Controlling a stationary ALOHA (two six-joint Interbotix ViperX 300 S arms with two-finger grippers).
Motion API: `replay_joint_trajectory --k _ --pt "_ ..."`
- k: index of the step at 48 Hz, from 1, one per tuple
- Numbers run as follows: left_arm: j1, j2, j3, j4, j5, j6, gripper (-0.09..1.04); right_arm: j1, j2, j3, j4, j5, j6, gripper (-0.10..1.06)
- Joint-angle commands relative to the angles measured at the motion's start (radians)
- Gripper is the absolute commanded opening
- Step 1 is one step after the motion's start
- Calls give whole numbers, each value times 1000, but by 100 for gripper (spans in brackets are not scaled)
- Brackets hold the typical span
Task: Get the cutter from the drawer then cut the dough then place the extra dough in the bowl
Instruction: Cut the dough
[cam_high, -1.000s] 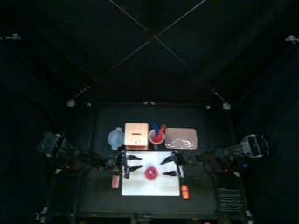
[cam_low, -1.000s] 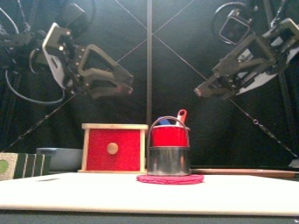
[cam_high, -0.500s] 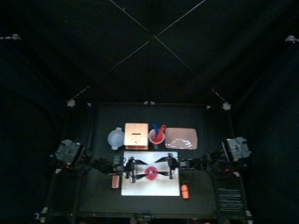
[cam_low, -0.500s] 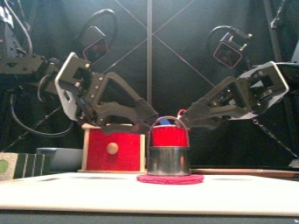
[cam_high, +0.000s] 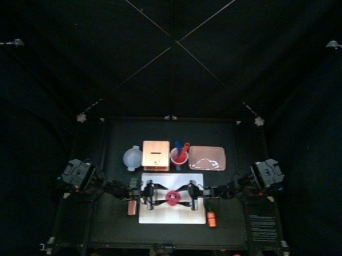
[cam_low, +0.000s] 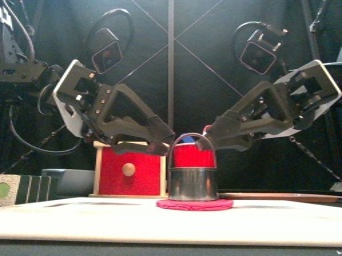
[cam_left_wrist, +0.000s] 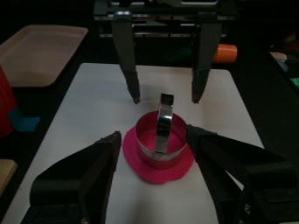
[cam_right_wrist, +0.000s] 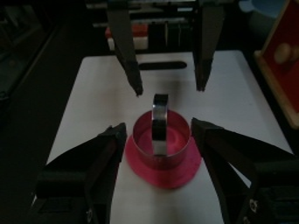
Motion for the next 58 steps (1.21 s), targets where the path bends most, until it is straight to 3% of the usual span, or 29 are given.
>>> replay_joint_trajectory --k 1,20,40,58 --pt "5 -18 -35 6 6 3 93 -6 -20 -17 25 52 6 93" --pt "6 -6 -78 11 74 8 93 3 -28 -60 100 109 3 93" --pt "17 8 -110 14 155 12 93 6 -28 -114 101 222 -5 92" --pt "26 20 -101 12 156 12 78 2 -35 -118 106 247 -5 79"
